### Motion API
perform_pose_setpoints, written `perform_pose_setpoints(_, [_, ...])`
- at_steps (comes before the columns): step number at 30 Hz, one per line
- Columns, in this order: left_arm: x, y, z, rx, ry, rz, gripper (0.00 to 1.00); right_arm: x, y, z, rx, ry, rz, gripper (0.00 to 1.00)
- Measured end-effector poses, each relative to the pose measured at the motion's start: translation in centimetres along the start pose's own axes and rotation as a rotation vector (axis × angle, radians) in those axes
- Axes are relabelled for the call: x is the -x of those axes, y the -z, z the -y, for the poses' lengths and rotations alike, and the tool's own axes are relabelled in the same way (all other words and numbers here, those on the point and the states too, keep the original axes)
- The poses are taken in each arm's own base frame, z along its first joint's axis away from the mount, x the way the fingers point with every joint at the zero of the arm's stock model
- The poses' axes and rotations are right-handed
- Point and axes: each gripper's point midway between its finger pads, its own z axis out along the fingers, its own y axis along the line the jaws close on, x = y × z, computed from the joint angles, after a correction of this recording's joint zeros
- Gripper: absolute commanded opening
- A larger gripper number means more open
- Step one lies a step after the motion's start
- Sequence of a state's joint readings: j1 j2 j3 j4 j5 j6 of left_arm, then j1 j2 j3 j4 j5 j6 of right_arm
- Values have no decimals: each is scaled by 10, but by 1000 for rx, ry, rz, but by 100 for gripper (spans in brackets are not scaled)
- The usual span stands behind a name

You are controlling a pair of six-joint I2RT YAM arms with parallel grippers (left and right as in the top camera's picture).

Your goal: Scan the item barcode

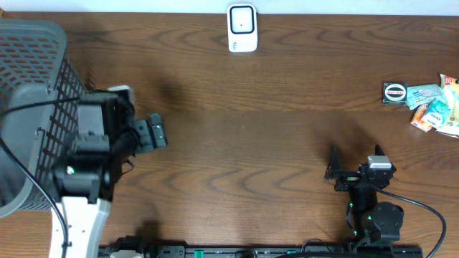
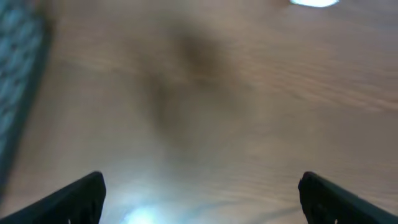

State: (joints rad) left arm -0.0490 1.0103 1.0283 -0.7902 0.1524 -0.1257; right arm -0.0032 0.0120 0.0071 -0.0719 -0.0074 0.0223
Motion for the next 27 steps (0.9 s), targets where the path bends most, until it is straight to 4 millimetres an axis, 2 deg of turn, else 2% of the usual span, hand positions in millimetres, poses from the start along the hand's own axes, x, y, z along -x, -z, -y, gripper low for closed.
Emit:
perform_pose_setpoints(4, [-2, -3, 19, -130, -101, 110, 97, 0, 0, 0, 0, 0, 0, 99])
perform_pose_setpoints(7, [-13, -1, 24, -175, -139, 150, 98, 0, 0, 0, 0, 0, 0, 99])
perform_pose_setpoints(14, [-44, 8, 24, -208, -172, 182, 98, 0, 0, 0, 0, 0, 0, 99])
perform_pose_setpoints(19, [-49, 37, 24, -213, -196, 312, 98, 0, 0, 0, 0, 0, 1, 99])
perform_pose_setpoints(22, [-55, 46, 22, -209, -202, 367, 98, 0, 0, 0, 0, 0, 0, 99])
perform_pose_setpoints(27, [-75, 43, 17, -209, -193, 404, 98, 0, 0, 0, 0, 0, 1, 99])
